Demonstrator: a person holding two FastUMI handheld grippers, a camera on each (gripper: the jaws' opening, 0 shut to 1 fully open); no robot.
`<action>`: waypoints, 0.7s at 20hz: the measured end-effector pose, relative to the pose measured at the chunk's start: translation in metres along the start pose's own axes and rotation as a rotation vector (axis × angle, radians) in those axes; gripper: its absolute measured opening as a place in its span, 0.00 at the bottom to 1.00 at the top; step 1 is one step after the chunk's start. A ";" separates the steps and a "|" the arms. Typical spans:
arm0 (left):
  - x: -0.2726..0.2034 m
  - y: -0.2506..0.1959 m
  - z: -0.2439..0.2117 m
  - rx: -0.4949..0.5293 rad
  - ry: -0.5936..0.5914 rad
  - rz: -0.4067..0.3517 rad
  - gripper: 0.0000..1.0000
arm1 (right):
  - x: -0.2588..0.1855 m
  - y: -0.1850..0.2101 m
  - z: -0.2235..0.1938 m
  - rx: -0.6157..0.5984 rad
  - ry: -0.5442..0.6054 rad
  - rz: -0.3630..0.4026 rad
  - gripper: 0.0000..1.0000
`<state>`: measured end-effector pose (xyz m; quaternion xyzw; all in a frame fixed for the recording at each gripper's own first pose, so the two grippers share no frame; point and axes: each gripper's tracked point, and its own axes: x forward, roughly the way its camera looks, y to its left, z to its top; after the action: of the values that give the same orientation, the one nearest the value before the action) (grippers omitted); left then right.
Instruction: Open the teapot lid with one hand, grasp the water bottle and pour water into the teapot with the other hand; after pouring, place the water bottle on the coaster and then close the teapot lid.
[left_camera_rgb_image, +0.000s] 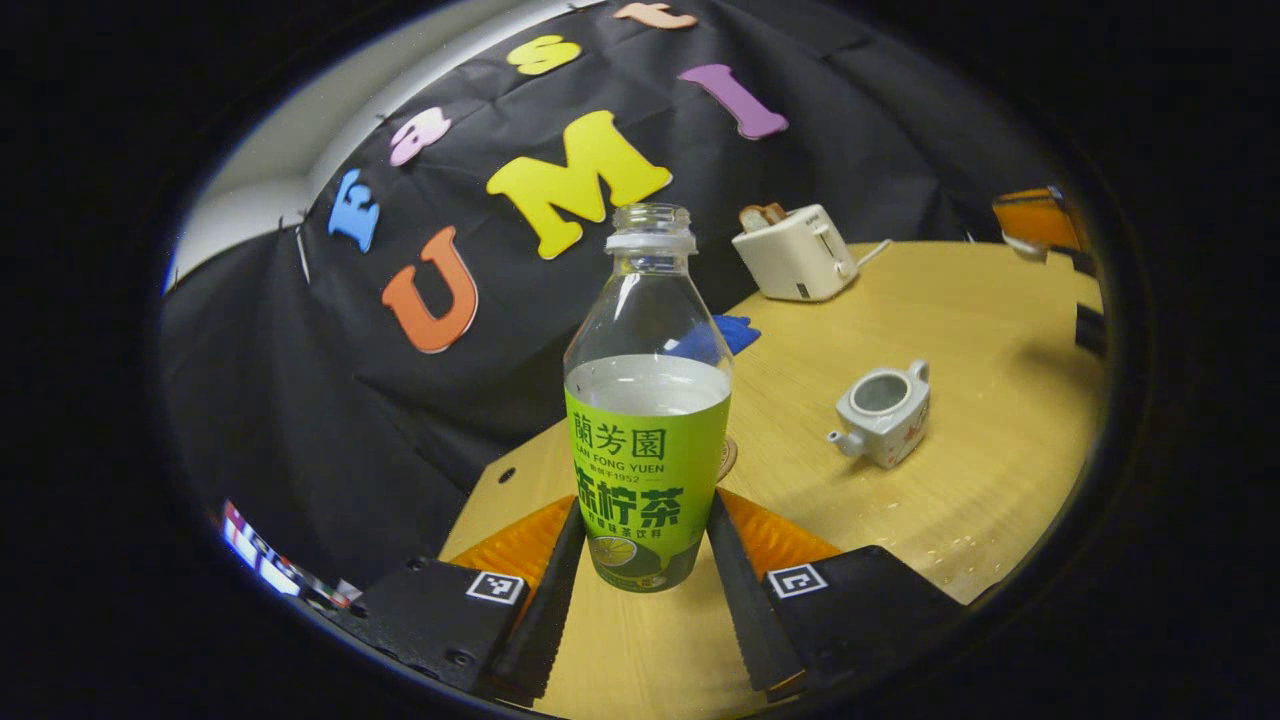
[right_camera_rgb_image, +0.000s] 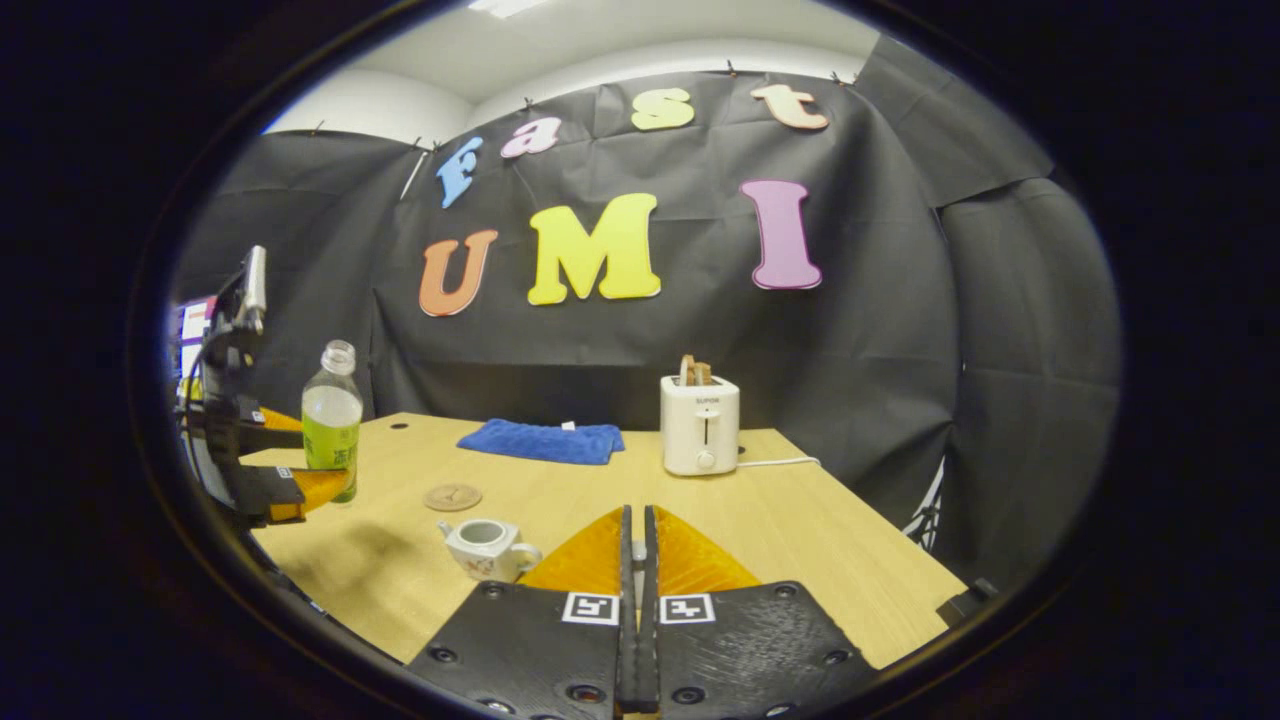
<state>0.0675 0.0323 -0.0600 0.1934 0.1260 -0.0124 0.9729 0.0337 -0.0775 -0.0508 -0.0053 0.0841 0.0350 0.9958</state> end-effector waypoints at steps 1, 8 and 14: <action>-0.004 0.002 -0.001 -0.083 -0.011 -0.013 0.73 | 0.000 0.003 0.001 -0.003 -0.001 0.002 0.00; 0.006 0.004 -0.009 -0.399 -0.029 -0.062 0.74 | 0.001 0.024 0.001 -0.026 0.003 0.024 0.00; 0.046 0.016 0.026 -0.421 -0.111 -0.067 0.73 | 0.010 0.036 -0.010 -0.018 0.022 0.039 0.00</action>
<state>0.1192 0.0387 -0.0423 -0.0193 0.0787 -0.0288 0.9963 0.0389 -0.0416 -0.0624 -0.0128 0.0948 0.0552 0.9939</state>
